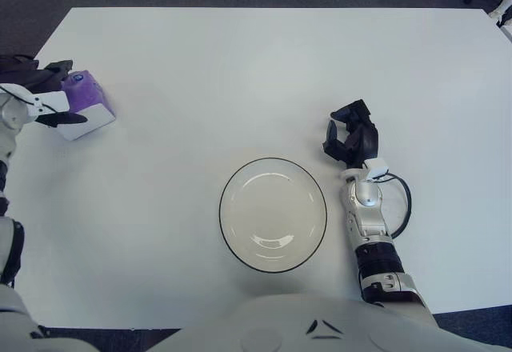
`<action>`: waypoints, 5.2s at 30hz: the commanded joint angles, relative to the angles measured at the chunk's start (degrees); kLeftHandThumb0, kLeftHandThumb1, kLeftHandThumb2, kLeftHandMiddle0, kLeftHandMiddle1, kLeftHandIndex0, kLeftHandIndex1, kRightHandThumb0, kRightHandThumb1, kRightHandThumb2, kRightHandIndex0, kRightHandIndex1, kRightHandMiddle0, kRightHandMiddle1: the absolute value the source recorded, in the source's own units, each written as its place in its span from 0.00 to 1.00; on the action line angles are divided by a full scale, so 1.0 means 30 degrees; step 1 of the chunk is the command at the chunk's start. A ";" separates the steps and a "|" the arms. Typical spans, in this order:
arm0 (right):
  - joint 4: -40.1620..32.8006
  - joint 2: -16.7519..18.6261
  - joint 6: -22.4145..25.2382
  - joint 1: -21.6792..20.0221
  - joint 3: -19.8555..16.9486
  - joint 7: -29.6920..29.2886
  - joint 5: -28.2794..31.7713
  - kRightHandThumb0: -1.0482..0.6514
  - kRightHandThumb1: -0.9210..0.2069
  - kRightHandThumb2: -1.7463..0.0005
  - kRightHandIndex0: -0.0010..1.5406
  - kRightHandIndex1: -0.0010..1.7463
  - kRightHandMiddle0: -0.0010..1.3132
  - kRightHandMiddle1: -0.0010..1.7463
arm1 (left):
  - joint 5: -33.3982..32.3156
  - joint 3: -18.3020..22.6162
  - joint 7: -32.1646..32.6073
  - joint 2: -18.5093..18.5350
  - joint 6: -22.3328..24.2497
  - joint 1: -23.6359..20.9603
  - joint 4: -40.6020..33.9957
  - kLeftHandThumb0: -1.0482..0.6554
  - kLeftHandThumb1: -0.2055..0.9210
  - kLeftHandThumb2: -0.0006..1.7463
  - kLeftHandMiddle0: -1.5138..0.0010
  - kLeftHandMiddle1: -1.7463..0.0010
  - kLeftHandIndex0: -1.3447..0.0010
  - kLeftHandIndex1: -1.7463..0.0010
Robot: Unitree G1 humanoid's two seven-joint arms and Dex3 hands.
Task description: Put the tissue paper into the plate.
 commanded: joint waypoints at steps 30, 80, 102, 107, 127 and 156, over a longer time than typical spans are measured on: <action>0.2946 -0.0355 0.0332 0.2466 -0.0683 -0.0257 0.0242 0.37 0.33 0.41 0.40 0.89 0.33 1.00 | -0.0709 -0.1354 -0.0056 -0.2398 -0.1843 -0.2827 0.3503 0.02 0.80 0.27 1.00 1.00 1.00 1.00; 0.2624 -0.0825 -0.0096 0.2837 -0.1065 0.0277 0.0412 0.38 0.32 0.41 0.41 0.90 0.32 1.00 | -0.0125 -0.3711 0.4600 -0.4541 0.0562 -0.1555 0.5998 0.05 0.67 0.32 1.00 1.00 1.00 1.00; 0.3010 -0.0789 0.0025 0.2504 -0.0994 0.0322 0.0239 0.38 0.32 0.42 0.42 0.89 0.32 1.00 | -0.1332 -0.1163 0.8007 -0.1726 -0.2117 0.0577 0.1226 0.00 0.73 0.32 1.00 1.00 1.00 1.00; 0.3023 -0.0784 0.0079 0.2476 -0.0979 0.0269 0.0171 0.37 0.33 0.41 0.42 0.89 0.33 1.00 | -0.1403 -0.0716 0.7753 -0.1247 -0.2208 0.1089 0.0037 0.00 0.74 0.31 1.00 1.00 1.00 1.00; 0.2804 -0.0676 0.0297 0.2490 -0.0955 0.0147 0.0154 0.38 0.32 0.42 0.42 0.89 0.32 1.00 | -0.1278 0.0140 0.6510 -0.0865 -0.1219 0.1928 -0.0945 0.00 0.74 0.29 1.00 1.00 1.00 1.00; 0.2463 -0.0755 0.0209 0.2661 -0.1095 0.0171 0.0170 0.38 0.31 0.43 0.41 0.88 0.31 1.00 | -0.1310 -0.0769 0.5460 -0.2031 -0.0167 -0.0252 0.4103 0.02 0.69 0.34 1.00 1.00 1.00 1.00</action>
